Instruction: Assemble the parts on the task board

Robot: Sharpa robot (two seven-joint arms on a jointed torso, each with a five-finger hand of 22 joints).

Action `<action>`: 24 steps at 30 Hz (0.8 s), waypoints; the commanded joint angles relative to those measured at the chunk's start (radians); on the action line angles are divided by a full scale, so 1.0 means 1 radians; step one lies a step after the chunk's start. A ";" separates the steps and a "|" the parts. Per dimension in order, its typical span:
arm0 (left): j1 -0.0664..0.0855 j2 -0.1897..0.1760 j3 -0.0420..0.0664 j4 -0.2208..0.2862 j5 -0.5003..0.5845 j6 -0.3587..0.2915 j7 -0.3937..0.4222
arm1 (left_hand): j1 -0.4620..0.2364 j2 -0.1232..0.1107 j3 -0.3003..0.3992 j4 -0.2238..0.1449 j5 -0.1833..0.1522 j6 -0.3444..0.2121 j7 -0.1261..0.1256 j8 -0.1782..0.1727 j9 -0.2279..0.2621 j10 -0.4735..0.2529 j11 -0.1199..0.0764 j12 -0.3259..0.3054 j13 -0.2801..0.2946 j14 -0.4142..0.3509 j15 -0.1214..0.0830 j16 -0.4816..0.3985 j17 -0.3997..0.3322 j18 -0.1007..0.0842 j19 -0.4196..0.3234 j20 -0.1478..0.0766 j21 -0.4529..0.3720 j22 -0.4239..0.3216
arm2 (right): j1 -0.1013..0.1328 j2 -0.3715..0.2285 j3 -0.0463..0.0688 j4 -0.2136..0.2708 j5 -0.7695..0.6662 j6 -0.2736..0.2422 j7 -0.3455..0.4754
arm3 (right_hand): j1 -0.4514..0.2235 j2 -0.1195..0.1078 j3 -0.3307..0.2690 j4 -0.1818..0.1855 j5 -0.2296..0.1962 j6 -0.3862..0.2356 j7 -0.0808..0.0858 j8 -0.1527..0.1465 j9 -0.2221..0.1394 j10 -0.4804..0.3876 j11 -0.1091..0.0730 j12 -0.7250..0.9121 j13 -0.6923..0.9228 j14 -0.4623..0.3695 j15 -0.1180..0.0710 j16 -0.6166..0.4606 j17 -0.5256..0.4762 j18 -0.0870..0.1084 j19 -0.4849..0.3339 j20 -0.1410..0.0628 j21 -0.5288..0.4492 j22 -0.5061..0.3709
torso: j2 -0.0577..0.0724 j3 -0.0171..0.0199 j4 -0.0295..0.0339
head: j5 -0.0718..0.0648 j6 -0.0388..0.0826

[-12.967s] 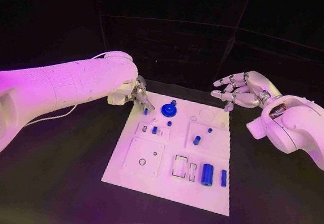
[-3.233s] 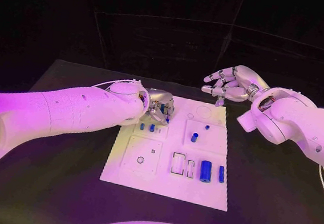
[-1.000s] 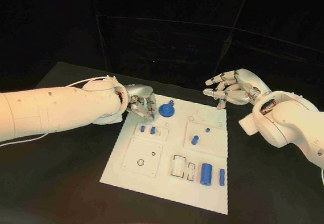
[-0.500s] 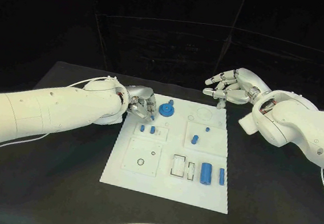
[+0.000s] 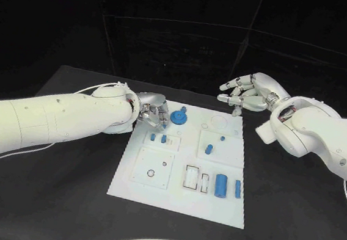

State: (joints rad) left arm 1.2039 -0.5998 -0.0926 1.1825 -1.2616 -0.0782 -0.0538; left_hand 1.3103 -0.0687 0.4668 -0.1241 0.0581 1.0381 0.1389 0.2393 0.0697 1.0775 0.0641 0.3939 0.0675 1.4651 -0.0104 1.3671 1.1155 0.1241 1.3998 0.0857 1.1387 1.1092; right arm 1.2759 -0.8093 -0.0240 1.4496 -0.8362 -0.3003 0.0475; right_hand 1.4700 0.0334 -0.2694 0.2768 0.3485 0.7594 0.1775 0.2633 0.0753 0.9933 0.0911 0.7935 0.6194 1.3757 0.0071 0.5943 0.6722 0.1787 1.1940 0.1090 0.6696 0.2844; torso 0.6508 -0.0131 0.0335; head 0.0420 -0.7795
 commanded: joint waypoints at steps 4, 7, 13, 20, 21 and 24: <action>-0.001 0.003 0.000 -0.003 -0.002 0.016 -0.015 | -0.008 -0.003 0.008 -0.001 -0.004 0.001 0.003 -0.016 -0.001 0.003 0.007 -0.014 0.000 0.009 -0.002 0.000 -0.001 -0.019 0.001 0.003 0.002 0.000 | 0.002 0.001 0.001 0.000 -0.001 0.004 0.009 | -0.005 0.009 -0.008 -0.001 0.004 -0.005 0.001 0.004 0.000 -0.006 -0.001 0.003 -0.001 0.005 -0.001 -0.005 0.002 0.005 0.005 -0.001 -0.007 -0.001 | 0.000 0.0002 0.0000 | -0.001 -0.001; -0.001 0.002 0.000 -0.003 -0.002 0.020 -0.019 | -0.011 -0.008 0.011 -0.002 -0.004 -0.024 0.012 -0.038 -0.005 -0.004 0.014 -0.028 -0.001 0.007 0.004 -0.001 -0.007 -0.019 -0.001 0.006 0.000 -0.001 | 0.002 0.000 0.001 0.000 -0.001 0.005 0.008 | -0.005 0.009 -0.008 -0.001 0.004 -0.005 0.001 0.004 0.000 -0.006 -0.001 0.003 -0.001 0.005 -0.001 -0.005 0.002 0.005 0.005 -0.001 -0.007 -0.001 | -0.001 0.0002 0.0003 | -0.002 -0.001; -0.001 0.001 0.000 -0.001 -0.002 0.023 -0.021 | -0.012 -0.016 0.017 -0.006 -0.004 -0.057 0.020 -0.069 -0.006 -0.013 0.022 -0.047 0.000 0.004 0.011 -0.003 -0.016 -0.018 -0.005 0.013 -0.003 -0.002 | 0.002 -0.002 0.001 0.000 -0.001 0.007 0.006 | -0.003 0.011 -0.010 -0.002 0.008 -0.006 0.001 0.008 0.000 -0.006 -0.002 0.006 -0.004 0.007 -0.002 -0.008 0.005 0.005 0.009 -0.002 -0.010 -0.003 | -0.001 -0.0002 0.0006 | -0.002 -0.001; -0.001 -0.001 0.000 0.002 -0.002 0.021 -0.018 | -0.012 -0.019 0.019 -0.007 -0.004 -0.065 0.019 -0.077 -0.006 -0.015 0.023 -0.053 0.000 0.004 0.012 -0.003 -0.018 -0.018 -0.006 0.014 -0.004 -0.003 | 0.002 -0.003 0.001 -0.001 -0.002 0.007 0.004 | -0.003 0.011 -0.010 -0.002 0.007 -0.006 0.001 0.008 0.000 -0.007 -0.002 0.006 -0.004 0.007 -0.002 -0.008 0.005 0.005 0.009 -0.002 -0.010 -0.003 | -0.001 -0.0002 0.0001 | -0.003 -0.001; -0.001 -0.001 0.000 0.002 -0.002 0.020 -0.018 | -0.012 -0.019 0.020 -0.007 -0.004 -0.067 0.019 -0.079 -0.006 -0.016 0.023 -0.055 0.000 0.003 0.012 -0.004 -0.019 -0.017 -0.007 0.014 -0.006 -0.004 | 0.002 -0.004 0.001 -0.002 -0.003 0.007 0.004 | -0.003 0.011 -0.010 -0.002 0.007 -0.006 0.001 0.008 0.000 -0.007 -0.002 0.006 -0.004 0.007 -0.002 -0.008 0.005 0.005 0.009 -0.002 -0.010 -0.003 | -0.001 -0.0002 0.0003 | -0.003 -0.001; -0.001 -0.003 0.000 0.003 -0.002 0.015 -0.015 | -0.012 -0.021 0.021 -0.008 -0.004 -0.071 0.020 -0.083 -0.006 -0.017 0.024 -0.057 0.000 0.003 0.012 -0.004 -0.020 -0.017 -0.007 0.015 -0.006 -0.003 | 0.002 -0.005 0.000 -0.005 -0.006 0.007 0.001 | 0.000 0.011 -0.011 -0.003 0.008 -0.005 0.000 0.012 0.000 -0.013 -0.002 0.003 -0.008 0.005 -0.001 -0.011 0.006 0.005 0.009 -0.002 -0.012 -0.004 | -0.001 -0.0002 0.0004 | -0.003 -0.001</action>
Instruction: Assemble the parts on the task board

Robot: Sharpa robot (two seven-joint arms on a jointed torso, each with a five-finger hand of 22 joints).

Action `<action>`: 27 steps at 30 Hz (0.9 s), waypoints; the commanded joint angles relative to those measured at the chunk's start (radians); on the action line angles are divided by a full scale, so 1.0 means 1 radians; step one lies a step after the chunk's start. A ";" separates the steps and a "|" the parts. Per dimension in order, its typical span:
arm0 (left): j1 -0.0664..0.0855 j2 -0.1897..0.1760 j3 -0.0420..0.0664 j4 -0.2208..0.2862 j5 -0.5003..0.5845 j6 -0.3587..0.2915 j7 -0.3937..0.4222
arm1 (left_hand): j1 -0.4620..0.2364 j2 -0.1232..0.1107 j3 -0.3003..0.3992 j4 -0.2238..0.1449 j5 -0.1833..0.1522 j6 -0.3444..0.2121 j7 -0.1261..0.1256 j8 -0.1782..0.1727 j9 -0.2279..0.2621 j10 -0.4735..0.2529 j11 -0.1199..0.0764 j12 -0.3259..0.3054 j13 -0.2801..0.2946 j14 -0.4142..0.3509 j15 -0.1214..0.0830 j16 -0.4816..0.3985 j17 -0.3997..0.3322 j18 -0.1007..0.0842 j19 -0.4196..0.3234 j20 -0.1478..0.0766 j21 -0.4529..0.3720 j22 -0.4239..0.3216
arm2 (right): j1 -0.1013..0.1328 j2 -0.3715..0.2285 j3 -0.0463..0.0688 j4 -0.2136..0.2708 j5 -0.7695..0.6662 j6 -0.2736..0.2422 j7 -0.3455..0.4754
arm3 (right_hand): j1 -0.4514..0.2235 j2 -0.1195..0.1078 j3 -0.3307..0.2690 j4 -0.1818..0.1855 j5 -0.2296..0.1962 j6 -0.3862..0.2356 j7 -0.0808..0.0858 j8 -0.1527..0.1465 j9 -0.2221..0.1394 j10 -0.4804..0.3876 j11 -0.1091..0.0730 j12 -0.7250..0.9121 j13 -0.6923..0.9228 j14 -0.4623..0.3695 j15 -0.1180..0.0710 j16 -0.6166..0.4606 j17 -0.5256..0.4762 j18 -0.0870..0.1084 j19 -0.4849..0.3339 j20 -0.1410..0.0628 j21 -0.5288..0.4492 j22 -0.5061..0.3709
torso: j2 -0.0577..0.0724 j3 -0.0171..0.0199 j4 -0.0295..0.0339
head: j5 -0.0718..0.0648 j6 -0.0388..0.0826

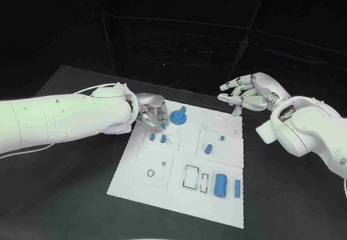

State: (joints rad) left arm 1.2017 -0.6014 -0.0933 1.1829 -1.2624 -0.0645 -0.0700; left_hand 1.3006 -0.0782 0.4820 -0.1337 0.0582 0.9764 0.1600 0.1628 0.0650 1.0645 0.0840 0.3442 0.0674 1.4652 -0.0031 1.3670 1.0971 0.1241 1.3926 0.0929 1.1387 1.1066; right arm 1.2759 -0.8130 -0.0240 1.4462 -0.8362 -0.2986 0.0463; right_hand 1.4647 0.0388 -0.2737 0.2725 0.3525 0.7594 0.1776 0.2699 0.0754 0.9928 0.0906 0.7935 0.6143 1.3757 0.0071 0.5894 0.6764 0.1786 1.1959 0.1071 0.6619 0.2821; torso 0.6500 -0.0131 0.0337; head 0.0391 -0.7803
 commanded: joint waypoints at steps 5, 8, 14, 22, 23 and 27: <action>0.001 -0.005 0.001 0.006 -0.001 -0.009 0.007 | -0.006 -0.018 0.009 0.001 -0.004 -0.042 -0.001 -0.031 -0.002 -0.004 0.003 -0.017 0.001 0.001 0.005 -0.004 -0.007 -0.016 -0.002 0.009 -0.008 -0.001 | 0.002 -0.003 0.000 -0.012 -0.033 0.018 -0.014 | 0.010 0.012 -0.015 0.002 0.000 -0.001 0.003 0.018 0.000 -0.051 0.004 -0.059 -0.058 0.003 0.002 -0.015 0.009 0.004 0.010 0.003 -0.016 -0.008 | 0.001 -0.0002 0.0003 | -0.001 0.000; 0.001 -0.010 0.001 0.010 0.003 -0.016 0.009 | -0.014 -0.027 0.006 0.002 -0.004 -0.075 -0.003 -0.053 -0.003 -0.006 -0.002 -0.025 0.002 -0.001 0.002 -0.006 -0.014 -0.015 -0.004 0.008 -0.011 -0.003 | 0.002 -0.001 0.000 -0.022 -0.067 0.041 -0.033 | 0.015 0.018 -0.023 0.000 -0.004 0.010 0.003 0.029 0.000 -0.056 0.007 -0.118 -0.119 0.007 0.004 -0.018 0.017 0.006 0.018 0.002 -0.022 -0.012 | 0.000 -0.0001 -0.0008 | -0.001 0.000; 0.001 -0.038 0.001 0.029 0.014 -0.035 0.021 | -0.052 -0.069 -0.039 0.016 -0.005 -0.122 -0.012 -0.082 -0.001 -0.051 0.006 -0.056 -0.001 -0.008 0.007 -0.015 -0.039 -0.011 -0.015 0.010 -0.036 -0.024 | 0.001 0.003 0.000 -0.051 -0.210 0.094 -0.080 | 0.102 0.036 0.001 -0.049 -0.040 0.093 -0.011 0.050 0.002 -0.041 -0.007 -0.246 -0.240 0.070 -0.013 0.063 0.076 0.006 0.067 -0.013 0.005 0.001 | 0.000 0.0000 0.0009 | -0.003 0.000; 0.001 -0.078 0.014 0.047 0.132 -0.106 0.071 | -0.040 -0.056 -0.123 0.037 -0.004 -0.111 0.006 -0.077 0.005 -0.111 0.018 -0.063 0.005 -0.008 0.015 -0.017 -0.053 0.001 -0.035 0.019 -0.097 -0.080 | -0.014 0.008 -0.001 -0.065 -0.443 0.107 -0.114 | 0.179 0.046 0.028 -0.076 -0.093 0.173 -0.029 0.026 -0.009 0.057 -0.024 -0.396 -0.372 0.141 -0.030 0.388 0.339 -0.006 0.125 -0.033 0.133 0.120 | -0.001 0.0001 -0.0009 | -0.008 0.005; 0.001 -0.086 0.016 0.050 0.196 -0.126 0.104 | -0.036 -0.049 -0.126 0.039 -0.003 -0.101 0.010 -0.072 0.006 -0.107 0.019 -0.057 0.006 -0.008 0.016 -0.016 -0.051 0.001 -0.033 0.020 -0.097 -0.079 | -0.020 0.008 -0.001 -0.064 -0.499 0.105 -0.119 | 0.187 0.045 0.031 -0.079 -0.097 0.182 -0.031 0.022 -0.009 0.067 -0.026 -0.410 -0.384 0.143 -0.031 0.417 0.362 -0.011 0.132 -0.034 0.164 0.159 | 0.000 -0.0003 -0.0013 | -0.013 0.007; 0.002 -0.111 0.020 0.063 0.468 -0.176 0.267 | -0.024 -0.016 -0.123 0.047 -0.001 -0.028 0.021 -0.032 0.017 -0.083 0.029 -0.031 0.013 -0.024 0.025 -0.033 -0.091 0.011 -0.057 0.026 -0.152 -0.130 | -0.045 0.007 -0.001 -0.052 -0.666 0.101 -0.139 | 0.207 0.042 0.038 -0.081 -0.113 0.213 -0.037 0.001 -0.010 0.096 -0.027 -0.473 -0.429 0.141 -0.029 0.480 0.411 -0.021 0.135 -0.034 0.238 0.244 | 0.001 0.0008 -0.0012 | -0.033 0.010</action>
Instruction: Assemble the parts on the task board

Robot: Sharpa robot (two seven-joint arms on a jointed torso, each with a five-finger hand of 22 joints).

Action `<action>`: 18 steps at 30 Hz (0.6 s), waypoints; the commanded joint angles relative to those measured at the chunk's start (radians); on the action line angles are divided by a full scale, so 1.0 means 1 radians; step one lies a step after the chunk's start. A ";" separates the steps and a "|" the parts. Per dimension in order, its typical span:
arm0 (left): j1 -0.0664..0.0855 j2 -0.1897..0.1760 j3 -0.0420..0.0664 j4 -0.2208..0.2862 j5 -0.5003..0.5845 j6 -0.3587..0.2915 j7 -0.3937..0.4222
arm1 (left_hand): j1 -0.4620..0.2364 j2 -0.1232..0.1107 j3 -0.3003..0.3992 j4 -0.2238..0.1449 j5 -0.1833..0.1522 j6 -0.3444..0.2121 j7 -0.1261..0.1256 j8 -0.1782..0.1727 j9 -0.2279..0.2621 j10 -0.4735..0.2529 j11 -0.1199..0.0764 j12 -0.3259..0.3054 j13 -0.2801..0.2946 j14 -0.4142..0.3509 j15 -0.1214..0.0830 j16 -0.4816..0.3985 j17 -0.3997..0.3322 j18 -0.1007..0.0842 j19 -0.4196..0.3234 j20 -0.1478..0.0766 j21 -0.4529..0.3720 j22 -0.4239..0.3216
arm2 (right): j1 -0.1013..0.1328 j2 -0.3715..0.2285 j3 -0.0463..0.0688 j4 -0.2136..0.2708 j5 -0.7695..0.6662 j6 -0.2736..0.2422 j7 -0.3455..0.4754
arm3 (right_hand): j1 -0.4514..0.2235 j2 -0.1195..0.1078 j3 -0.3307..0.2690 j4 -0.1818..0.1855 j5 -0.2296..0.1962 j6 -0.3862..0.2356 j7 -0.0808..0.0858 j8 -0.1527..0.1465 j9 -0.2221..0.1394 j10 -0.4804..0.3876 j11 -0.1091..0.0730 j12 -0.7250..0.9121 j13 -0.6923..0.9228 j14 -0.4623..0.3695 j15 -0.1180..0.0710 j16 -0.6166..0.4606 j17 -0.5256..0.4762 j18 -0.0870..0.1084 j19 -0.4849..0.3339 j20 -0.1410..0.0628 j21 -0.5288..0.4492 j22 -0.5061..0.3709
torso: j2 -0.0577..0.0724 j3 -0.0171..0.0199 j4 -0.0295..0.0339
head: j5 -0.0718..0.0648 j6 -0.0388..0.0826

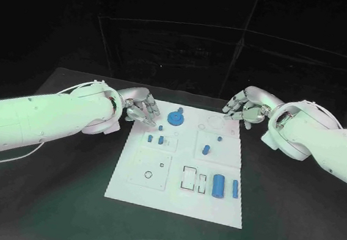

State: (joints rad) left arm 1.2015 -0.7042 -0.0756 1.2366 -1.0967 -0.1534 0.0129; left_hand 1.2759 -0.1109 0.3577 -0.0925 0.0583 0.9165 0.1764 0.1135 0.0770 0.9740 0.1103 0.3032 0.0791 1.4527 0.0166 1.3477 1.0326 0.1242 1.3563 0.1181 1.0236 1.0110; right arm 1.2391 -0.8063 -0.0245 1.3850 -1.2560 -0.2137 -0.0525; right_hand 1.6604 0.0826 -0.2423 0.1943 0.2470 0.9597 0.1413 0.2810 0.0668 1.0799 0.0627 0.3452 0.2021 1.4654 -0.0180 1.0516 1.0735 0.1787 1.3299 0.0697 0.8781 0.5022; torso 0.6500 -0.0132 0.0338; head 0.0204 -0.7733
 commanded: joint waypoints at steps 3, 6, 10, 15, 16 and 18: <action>0.002 -0.026 0.003 0.031 0.602 -0.065 0.316 | 0.002 0.037 0.007 0.014 -0.001 0.055 0.001 0.032 0.005 0.040 -0.003 0.041 0.011 -0.038 0.003 -0.040 -0.083 0.024 -0.054 0.003 -0.099 -0.090 | -0.034 0.000 -0.001 0.020 -0.359 0.017 -0.052 | 0.019 -0.008 0.009 -0.001 -0.013 0.026 -0.002 -0.029 -0.002 0.018 0.002 -0.073 -0.047 0.047 -0.002 0.041 0.028 -0.023 -0.008 0.007 0.049 0.052 | 0.001 -0.0001 -0.0015 | -0.025 0.007; 0.002 -0.038 0.004 0.052 0.786 -0.032 0.379 | 0.010 0.050 0.015 0.014 0.004 0.056 -0.002 0.034 0.001 0.051 -0.007 0.062 0.018 -0.073 -0.001 -0.077 -0.159 0.034 -0.084 0.000 -0.152 -0.137 | -0.056 0.002 -0.001 0.028 -0.422 0.019 -0.058 | 0.020 -0.009 0.010 0.003 -0.014 0.030 -0.003 -0.041 -0.002 0.018 0.005 -0.100 -0.063 0.044 -0.002 0.049 0.032 -0.023 -0.015 0.008 0.059 0.060 | 0.000 -0.0015 0.0000 | -0.035 0.010; 0.002 -0.052 0.004 0.076 0.940 0.003 0.422 | 0.023 0.061 0.028 0.008 0.007 0.062 -0.001 0.043 -0.004 0.040 -0.007 0.086 0.024 -0.169 0.001 -0.175 -0.330 0.059 -0.179 0.001 -0.308 -0.270 | -0.079 0.009 -0.001 0.030 -0.478 0.021 -0.064 | 0.021 -0.015 0.010 0.006 -0.018 0.028 -0.002 -0.056 -0.002 0.014 0.008 -0.128 -0.079 0.043 0.001 0.058 0.038 -0.023 -0.022 0.010 0.069 0.069 | 0.001 -0.0009 0.0003 | -0.041 0.011; 0.002 -0.067 0.003 0.095 1.017 0.022 0.445 | 0.023 0.061 0.028 0.006 0.007 0.064 -0.001 0.048 -0.006 0.037 -0.008 0.104 0.028 -0.213 0.003 -0.215 -0.404 0.059 -0.198 0.003 -0.331 -0.283 | -0.095 0.020 -0.001 0.026 -0.509 0.025 -0.069 | 0.021 -0.023 0.010 0.007 -0.021 0.017 0.005 -0.077 -0.003 -0.004 0.017 -0.165 -0.102 0.041 0.006 0.070 0.043 -0.024 -0.029 0.015 0.082 0.081 | 0.001 -0.0002 0.0006 | -0.045 0.010; 0.002 -0.070 0.003 0.097 1.025 0.024 0.448 | 0.022 0.061 0.028 0.006 0.007 0.064 0.000 0.049 -0.007 0.037 -0.008 0.107 0.028 -0.219 0.004 -0.221 -0.414 0.059 -0.200 0.003 -0.334 -0.284 | -0.098 0.022 -0.001 0.024 -0.512 0.027 -0.069 | 0.021 -0.024 0.010 0.007 -0.021 0.016 0.006 -0.080 -0.003 -0.005 0.019 -0.169 -0.105 0.041 0.007 0.073 0.045 -0.024 -0.031 0.016 0.084 0.082 | 0.001 -0.0004 0.0009 | -0.045 0.009; 0.002 -0.074 0.003 0.102 1.034 0.027 0.451 | 0.022 0.061 0.029 0.005 0.007 0.065 0.000 0.050 -0.007 0.036 -0.007 0.110 0.029 -0.226 0.004 -0.228 -0.427 0.059 -0.202 0.004 -0.338 -0.287 | -0.102 0.026 -0.001 0.023 -0.516 0.031 -0.070 | 0.021 -0.026 0.011 0.006 -0.021 0.013 0.008 -0.086 -0.002 -0.007 0.021 -0.177 -0.110 0.041 0.009 0.077 0.048 -0.024 -0.032 0.017 0.088 0.087 | 0.001 -0.0007 0.0004 | -0.045 0.009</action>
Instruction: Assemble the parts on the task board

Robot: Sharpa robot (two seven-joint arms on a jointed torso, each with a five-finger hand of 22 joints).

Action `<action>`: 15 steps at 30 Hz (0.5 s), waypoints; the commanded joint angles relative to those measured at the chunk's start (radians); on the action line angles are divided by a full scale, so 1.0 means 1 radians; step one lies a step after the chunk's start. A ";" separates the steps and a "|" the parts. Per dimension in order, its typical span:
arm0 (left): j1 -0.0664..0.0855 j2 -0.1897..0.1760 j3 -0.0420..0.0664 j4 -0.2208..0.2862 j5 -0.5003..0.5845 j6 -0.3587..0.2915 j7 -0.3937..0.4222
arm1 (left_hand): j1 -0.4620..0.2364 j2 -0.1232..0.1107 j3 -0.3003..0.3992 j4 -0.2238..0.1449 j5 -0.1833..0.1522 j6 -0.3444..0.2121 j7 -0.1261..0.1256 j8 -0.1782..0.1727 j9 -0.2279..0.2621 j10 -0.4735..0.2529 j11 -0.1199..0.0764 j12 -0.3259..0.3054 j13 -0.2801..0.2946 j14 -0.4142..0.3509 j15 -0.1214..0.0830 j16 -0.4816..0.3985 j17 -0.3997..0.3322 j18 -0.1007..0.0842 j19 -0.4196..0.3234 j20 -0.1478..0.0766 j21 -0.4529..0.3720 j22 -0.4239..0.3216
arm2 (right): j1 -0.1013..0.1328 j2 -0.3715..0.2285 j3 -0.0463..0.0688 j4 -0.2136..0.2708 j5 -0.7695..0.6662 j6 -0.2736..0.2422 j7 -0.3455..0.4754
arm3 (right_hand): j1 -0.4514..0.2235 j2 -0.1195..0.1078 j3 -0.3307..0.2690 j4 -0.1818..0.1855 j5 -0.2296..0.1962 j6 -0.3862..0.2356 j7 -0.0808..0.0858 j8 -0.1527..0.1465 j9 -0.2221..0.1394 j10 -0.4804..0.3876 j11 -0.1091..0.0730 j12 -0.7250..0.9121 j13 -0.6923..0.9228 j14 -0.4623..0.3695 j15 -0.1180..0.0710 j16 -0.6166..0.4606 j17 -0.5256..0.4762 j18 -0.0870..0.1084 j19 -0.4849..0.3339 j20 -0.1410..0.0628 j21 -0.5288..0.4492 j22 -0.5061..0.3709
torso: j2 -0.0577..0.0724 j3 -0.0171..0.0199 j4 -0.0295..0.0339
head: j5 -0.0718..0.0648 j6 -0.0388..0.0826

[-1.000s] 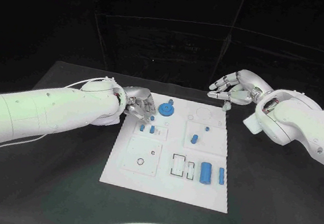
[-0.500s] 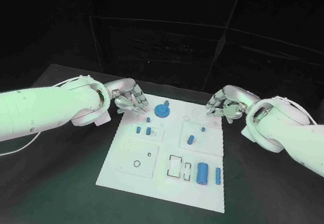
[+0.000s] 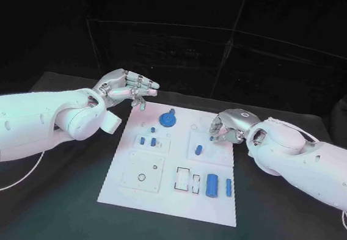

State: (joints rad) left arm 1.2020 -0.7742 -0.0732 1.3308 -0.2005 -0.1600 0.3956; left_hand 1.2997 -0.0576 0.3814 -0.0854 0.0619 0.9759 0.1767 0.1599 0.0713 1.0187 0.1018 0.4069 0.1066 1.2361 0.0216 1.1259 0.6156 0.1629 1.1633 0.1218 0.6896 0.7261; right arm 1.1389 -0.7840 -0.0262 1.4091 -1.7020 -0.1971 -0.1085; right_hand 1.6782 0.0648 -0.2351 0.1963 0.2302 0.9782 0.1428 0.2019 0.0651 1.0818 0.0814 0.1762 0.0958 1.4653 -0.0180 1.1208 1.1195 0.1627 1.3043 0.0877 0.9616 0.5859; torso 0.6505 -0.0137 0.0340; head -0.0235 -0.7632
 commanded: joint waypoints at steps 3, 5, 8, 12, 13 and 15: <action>0.001 -0.008 0.001 0.012 0.145 0.037 0.070 | -0.002 0.008 0.005 -0.002 0.003 0.006 0.000 0.005 -0.001 -0.009 0.001 0.008 0.002 -0.014 -0.001 -0.010 -0.017 0.020 -0.011 0.000 -0.006 -0.003 | -0.006 0.008 0.001 -0.004 -0.073 0.019 -0.014 | 0.004 -0.009 0.004 0.004 -0.005 -0.006 0.008 -0.010 -0.001 -0.010 0.004 -0.013 -0.008 0.041 0.010 0.012 0.005 -0.008 -0.007 0.000 0.008 0.006 | 0.001 0.0005 -0.0008 | 0.000 -0.002; 0.001 -0.010 0.001 0.014 0.148 0.038 0.071 | -0.002 0.008 0.005 -0.002 0.004 0.006 0.000 0.005 -0.001 -0.009 0.001 0.009 0.002 -0.018 -0.001 -0.013 -0.024 0.020 -0.012 0.000 -0.008 -0.004 | -0.007 0.011 0.001 -0.006 -0.074 0.022 -0.013 | 0.005 -0.009 0.006 0.003 -0.004 -0.006 0.009 -0.012 0.000 -0.010 0.004 -0.015 -0.010 0.041 0.010 0.015 0.006 -0.008 -0.008 0.001 0.010 0.009 | 0.001 0.0008 -0.0009 | 0.000 -0.002; 0.001 -0.015 0.000 0.020 0.151 0.037 0.072 | -0.002 0.008 0.005 -0.003 0.004 0.006 0.000 0.005 -0.001 -0.010 0.001 0.010 0.002 -0.021 -0.001 -0.016 -0.029 0.020 -0.013 0.000 -0.009 -0.005 | -0.009 0.014 0.001 -0.006 -0.073 0.026 -0.012 | 0.008 -0.006 0.010 0.001 -0.004 -0.005 0.009 -0.015 0.000 -0.008 0.005 -0.019 -0.014 0.041 0.011 0.021 0.010 -0.009 -0.008 0.002 0.017 0.016 | 0.001 0.0000 -0.0010 | 0.000 -0.003; 0.001 -0.018 0.000 0.025 0.152 0.039 0.072 | -0.002 0.008 0.005 -0.003 0.003 0.006 0.001 0.006 -0.002 -0.010 0.002 0.012 0.002 -0.025 0.000 -0.020 -0.036 0.020 -0.014 0.000 -0.012 -0.006 | -0.010 0.019 0.001 -0.010 -0.070 0.034 -0.010 | 0.019 0.004 0.025 -0.002 -0.022 0.004 0.010 -0.018 0.001 0.005 0.006 -0.026 -0.021 0.042 0.012 0.035 0.020 -0.011 -0.006 0.005 0.034 0.036 | 0.002 0.0002 0.0002 | -0.001 -0.006; 0.001 -0.019 0.000 0.026 0.153 0.039 0.072 | -0.002 0.008 0.005 -0.003 0.003 0.006 0.001 0.006 -0.002 -0.010 0.002 0.012 0.002 -0.025 0.000 -0.020 -0.036 0.020 -0.014 0.000 -0.012 -0.006 | -0.011 0.021 0.001 -0.013 -0.069 0.040 -0.010 | 0.030 0.012 0.038 -0.005 -0.042 0.011 0.009 -0.020 0.002 0.015 0.005 -0.030 -0.026 0.043 0.011 0.043 0.026 -0.012 -0.005 0.005 0.045 0.049 | 0.001 0.0003 -0.0004 | -0.002 -0.007; 0.001 -0.019 0.000 0.027 0.153 0.039 0.071 | -0.002 0.008 0.005 -0.003 0.003 0.005 0.001 0.006 -0.002 -0.011 0.002 0.013 0.002 -0.026 0.000 -0.021 -0.038 0.020 -0.015 0.001 -0.012 -0.007 | -0.011 0.024 0.001 -0.016 -0.067 0.048 -0.009 | 0.039 0.020 0.051 -0.008 -0.053 0.019 0.009 -0.022 0.002 0.026 0.005 -0.034 -0.028 0.043 0.012 0.053 0.033 -0.014 -0.003 0.005 0.057 0.065 | 0.001 0.0005 -0.0001 | -0.002 -0.008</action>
State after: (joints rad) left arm 1.2016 -0.7928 -0.0738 1.3549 -0.0711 -0.1374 0.4431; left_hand 1.2998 -0.0577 0.3813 -0.0854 0.0619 0.9758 0.1767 0.1627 0.0705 1.0149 0.1056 0.4150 0.1075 1.2149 0.0215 1.1094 0.5793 0.1626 1.1565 0.1215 0.6816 0.7205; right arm 1.1265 -0.7617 -0.0260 1.3945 -1.7568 -0.1734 -0.1165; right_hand 1.7073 0.0864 -0.1902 0.1878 0.1820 0.9905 0.1504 0.1854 0.0658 1.1022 0.0858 0.1461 0.0684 1.4650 -0.0106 1.1696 1.1500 0.1629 1.3009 0.0911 1.0146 0.6448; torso 0.6521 -0.0134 0.0340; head -0.0247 -0.7694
